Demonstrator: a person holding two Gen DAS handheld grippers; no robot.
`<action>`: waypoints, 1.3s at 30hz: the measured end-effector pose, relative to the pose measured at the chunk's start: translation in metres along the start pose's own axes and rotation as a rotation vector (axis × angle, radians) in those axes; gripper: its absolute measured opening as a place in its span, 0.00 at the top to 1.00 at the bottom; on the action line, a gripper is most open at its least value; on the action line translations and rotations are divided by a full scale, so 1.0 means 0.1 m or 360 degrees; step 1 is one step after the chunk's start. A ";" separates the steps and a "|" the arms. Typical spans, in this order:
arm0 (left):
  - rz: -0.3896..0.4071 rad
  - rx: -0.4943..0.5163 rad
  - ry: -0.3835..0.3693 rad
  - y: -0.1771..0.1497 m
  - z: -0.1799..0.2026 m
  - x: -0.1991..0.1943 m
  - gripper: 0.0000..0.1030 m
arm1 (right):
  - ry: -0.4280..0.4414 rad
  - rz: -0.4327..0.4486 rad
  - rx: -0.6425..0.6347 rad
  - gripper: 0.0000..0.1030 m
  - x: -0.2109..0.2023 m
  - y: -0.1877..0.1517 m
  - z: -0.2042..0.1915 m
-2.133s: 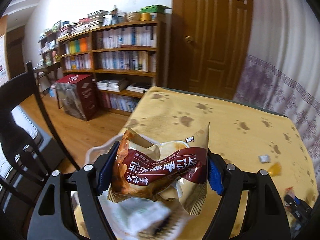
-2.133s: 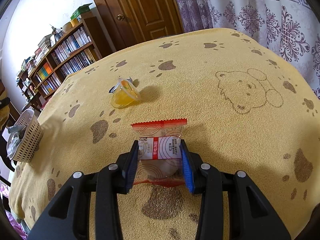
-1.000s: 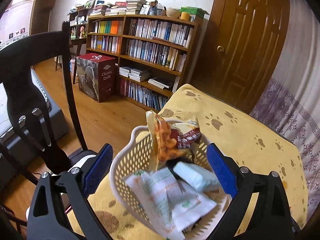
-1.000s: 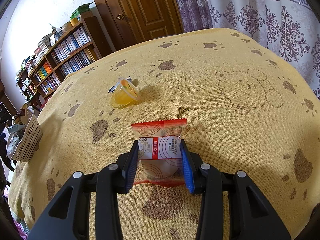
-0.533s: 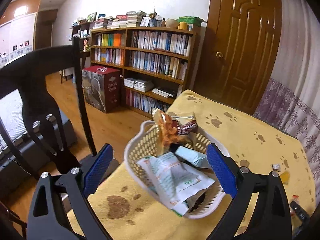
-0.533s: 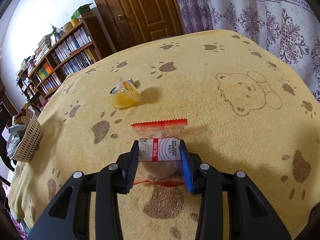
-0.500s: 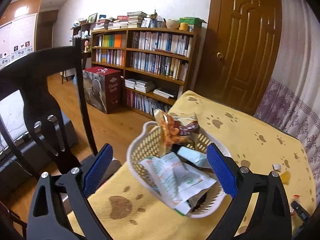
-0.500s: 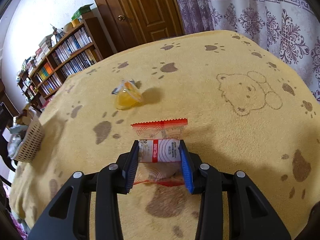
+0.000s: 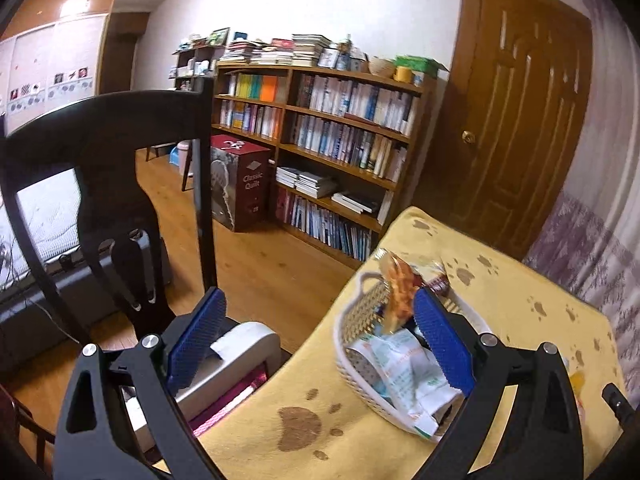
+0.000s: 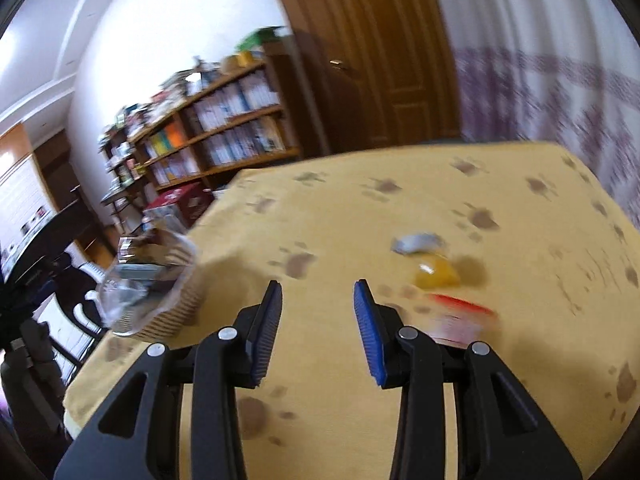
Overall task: Organize snacks
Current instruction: 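Carry the red-sealed pastry bag into the basket and open the right tool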
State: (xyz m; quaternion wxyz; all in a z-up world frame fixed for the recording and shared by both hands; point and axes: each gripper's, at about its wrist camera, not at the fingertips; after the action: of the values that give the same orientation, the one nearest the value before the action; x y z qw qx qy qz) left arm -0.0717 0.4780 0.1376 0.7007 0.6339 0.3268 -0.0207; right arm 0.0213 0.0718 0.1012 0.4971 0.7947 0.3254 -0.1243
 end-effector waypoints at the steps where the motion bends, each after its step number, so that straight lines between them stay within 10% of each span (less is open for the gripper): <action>1: 0.0007 -0.0010 0.0011 0.01 -0.04 -0.01 0.07 | 0.0013 0.0020 -0.0030 0.63 -0.02 0.01 -0.09; 14: 0.0021 -0.0059 -0.0045 0.03 -0.11 -0.05 0.07 | -0.0329 -0.0067 0.0329 0.61 0.09 0.07 0.98; 19: 0.0022 -0.0043 -0.0047 0.03 -0.07 -0.06 0.07 | -0.0377 -0.0142 0.0454 0.46 0.26 -0.04 1.31; 29: 0.0013 -0.0044 -0.0049 0.03 -0.05 -0.06 0.07 | -0.0450 -0.0216 0.0287 0.43 0.67 -0.11 1.04; 39: 0.0007 -0.0093 -0.0040 0.05 -0.14 -0.04 0.07 | -0.0629 -0.0157 0.0065 0.64 0.65 -0.16 0.79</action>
State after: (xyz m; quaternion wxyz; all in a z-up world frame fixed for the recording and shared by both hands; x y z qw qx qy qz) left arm -0.0786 0.4901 0.1438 0.7229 0.6136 0.3171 -0.0176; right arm 0.0702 0.0332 0.0180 0.5283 0.7480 0.2574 -0.3086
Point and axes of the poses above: each gripper's, at about its wrist camera, not at the fingertips, and x roughly the way its jaws point, z to its right, y to its top, and after that the axes turned 14 degrees about x, right-handed
